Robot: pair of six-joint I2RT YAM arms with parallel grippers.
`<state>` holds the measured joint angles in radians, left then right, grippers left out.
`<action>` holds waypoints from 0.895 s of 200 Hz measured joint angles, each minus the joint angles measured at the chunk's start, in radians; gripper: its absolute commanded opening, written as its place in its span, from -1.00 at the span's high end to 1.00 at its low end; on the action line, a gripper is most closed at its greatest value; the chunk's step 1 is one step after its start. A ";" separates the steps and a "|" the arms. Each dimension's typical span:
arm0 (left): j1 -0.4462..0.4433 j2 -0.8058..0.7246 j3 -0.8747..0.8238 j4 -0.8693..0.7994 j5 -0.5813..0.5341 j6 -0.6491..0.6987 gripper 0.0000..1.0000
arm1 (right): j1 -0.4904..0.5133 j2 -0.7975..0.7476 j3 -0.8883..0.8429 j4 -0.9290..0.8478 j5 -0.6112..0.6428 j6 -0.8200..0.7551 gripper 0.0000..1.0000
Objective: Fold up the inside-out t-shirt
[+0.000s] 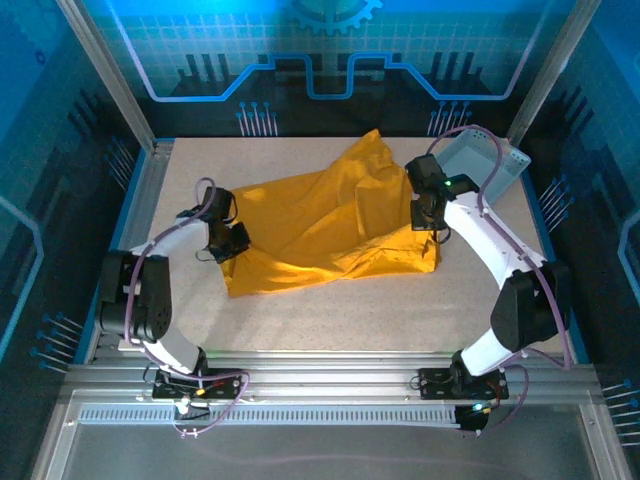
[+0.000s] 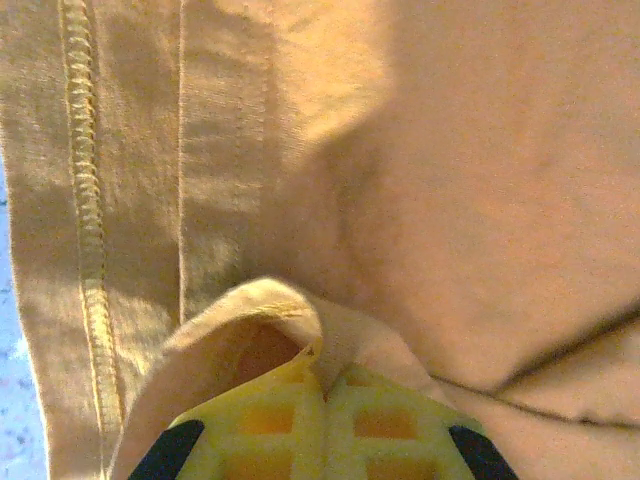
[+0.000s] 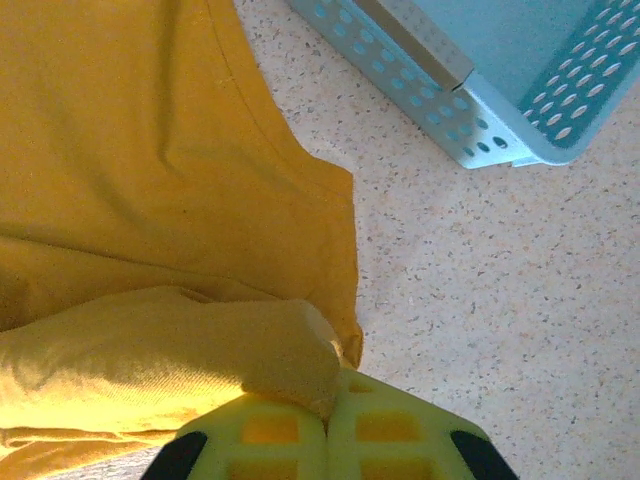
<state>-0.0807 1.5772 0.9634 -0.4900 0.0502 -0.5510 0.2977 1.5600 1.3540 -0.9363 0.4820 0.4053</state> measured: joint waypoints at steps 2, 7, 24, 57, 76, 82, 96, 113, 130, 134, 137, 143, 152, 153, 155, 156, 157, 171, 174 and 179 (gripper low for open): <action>0.000 -0.008 -0.001 -0.002 0.000 0.000 0.94 | -0.001 -0.002 0.000 -0.001 0.000 0.000 1.00; -0.001 -0.037 -0.004 -0.005 0.000 -0.001 0.97 | -0.004 -0.008 0.003 -0.006 0.001 -0.004 1.00; -0.001 -0.158 -0.006 -0.030 -0.001 -0.015 1.00 | -0.020 -0.033 0.026 -0.031 0.005 -0.012 1.00; 0.011 -0.430 0.026 -0.110 -0.028 -0.045 1.00 | -0.047 -0.139 0.163 -0.087 0.007 -0.044 1.00; 0.031 -0.550 0.074 -0.150 -0.050 -0.055 1.00 | -0.050 -0.203 0.266 -0.105 -0.004 -0.068 1.00; 0.035 -0.581 0.090 -0.159 -0.056 -0.057 1.00 | -0.050 -0.219 0.295 -0.113 -0.013 -0.075 1.00; 0.044 -0.650 0.137 -0.188 -0.072 -0.069 1.00 | -0.050 -0.261 0.358 -0.129 -0.030 -0.091 1.00; 0.057 -0.695 0.223 -0.239 -0.084 -0.076 1.00 | -0.050 -0.294 0.440 -0.166 -0.051 -0.108 1.00; 0.066 -0.687 0.342 -0.285 -0.090 -0.076 1.00 | -0.050 -0.300 0.551 -0.202 -0.075 -0.127 1.00; 0.067 -0.680 0.383 -0.293 -0.092 -0.076 1.00 | -0.050 -0.299 0.597 -0.218 -0.084 -0.136 1.00; 0.067 -0.677 0.399 -0.298 -0.092 -0.076 1.00 | -0.050 -0.299 0.612 -0.220 -0.085 -0.137 1.00; 0.067 -0.668 0.444 -0.307 -0.094 -0.075 1.00 | -0.050 -0.299 0.666 -0.229 -0.097 -0.147 1.00; 0.067 -0.658 0.506 -0.319 -0.099 -0.075 1.00 | -0.050 -0.300 0.755 -0.238 -0.110 -0.163 1.00; 0.067 -0.658 0.516 -0.319 -0.100 -0.075 1.00 | -0.050 -0.301 0.762 -0.238 -0.109 -0.164 1.00; 0.067 -0.657 0.523 -0.319 -0.100 -0.075 1.00 | -0.050 -0.303 0.774 -0.238 -0.111 -0.166 1.00; 0.067 -0.656 0.534 -0.322 -0.101 -0.075 1.00 | -0.050 -0.304 0.797 -0.242 -0.116 -0.171 1.00; 0.067 -0.655 0.550 -0.323 -0.103 -0.075 1.00 | -0.050 -0.306 0.819 -0.242 -0.119 -0.174 1.00; 0.067 -0.654 0.602 -0.337 -0.112 -0.075 1.00 | -0.050 -0.320 0.904 -0.250 -0.129 -0.192 1.00; 0.067 -0.652 0.630 -0.346 -0.116 -0.074 1.00 | -0.050 -0.323 0.926 -0.250 -0.130 -0.197 1.00; 0.067 -0.650 0.644 -0.349 -0.119 -0.072 1.00 | -0.050 -0.328 0.970 -0.248 -0.134 -0.207 1.00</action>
<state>-0.0135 0.9268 1.6077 -0.8394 -0.0685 -0.6235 0.2474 1.2324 2.3245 -1.1843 0.3477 0.1986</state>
